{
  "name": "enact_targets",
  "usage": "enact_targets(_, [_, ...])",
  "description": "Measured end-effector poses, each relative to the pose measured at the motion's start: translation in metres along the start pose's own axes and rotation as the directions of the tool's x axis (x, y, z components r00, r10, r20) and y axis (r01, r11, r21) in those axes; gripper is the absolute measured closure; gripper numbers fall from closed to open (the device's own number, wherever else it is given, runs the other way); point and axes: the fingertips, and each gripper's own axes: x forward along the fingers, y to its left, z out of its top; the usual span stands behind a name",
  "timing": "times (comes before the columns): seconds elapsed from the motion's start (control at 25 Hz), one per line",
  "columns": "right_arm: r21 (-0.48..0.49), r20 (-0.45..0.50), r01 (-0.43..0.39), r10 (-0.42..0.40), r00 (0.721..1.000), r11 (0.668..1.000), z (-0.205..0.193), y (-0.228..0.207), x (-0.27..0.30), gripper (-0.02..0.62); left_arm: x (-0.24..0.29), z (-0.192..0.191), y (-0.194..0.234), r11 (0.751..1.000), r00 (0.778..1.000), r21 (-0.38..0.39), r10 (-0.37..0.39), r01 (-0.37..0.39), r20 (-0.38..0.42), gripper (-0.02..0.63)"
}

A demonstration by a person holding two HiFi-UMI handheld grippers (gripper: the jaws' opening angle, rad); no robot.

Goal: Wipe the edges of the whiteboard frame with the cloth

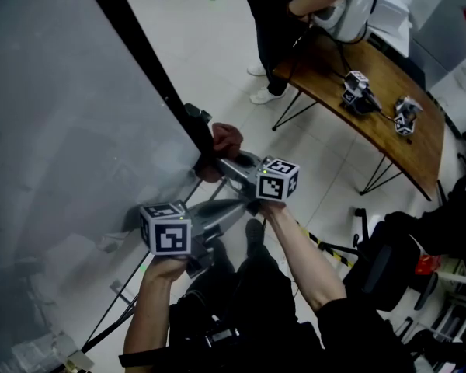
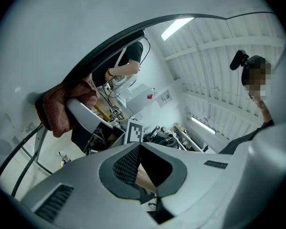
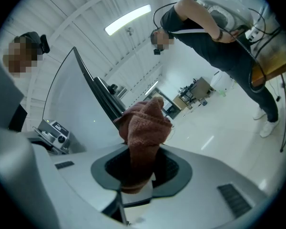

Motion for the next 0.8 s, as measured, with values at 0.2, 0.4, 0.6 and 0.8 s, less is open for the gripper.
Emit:
enact_targets(0.2, [0.023,-0.016,0.022,-0.022,1.0,0.999,-0.013,-0.013,0.0,0.482,0.001,-0.003,0.006,1.0,1.0,-0.004,0.008,-0.008,-0.009,0.618])
enact_targets(0.4, [0.054,-0.027,0.051,-0.049,0.998,0.997,-0.027,-0.026,0.001,0.482,0.003,-0.007,0.011,1.0,1.0,-0.018,0.002,-0.002,-0.017,0.618])
enact_targets(0.6, [0.076,-0.042,0.078,-0.075,0.996,0.994,-0.038,-0.038,0.0,0.482,0.004,-0.01,0.015,0.999,1.0,-0.034,0.006,-0.006,-0.019,0.619])
enact_targets(0.8, [0.096,-0.064,0.109,-0.103,0.993,0.989,-0.052,-0.052,0.0,0.482,0.006,-0.016,0.021,0.999,0.999,-0.043,0.013,-0.014,-0.03,0.618])
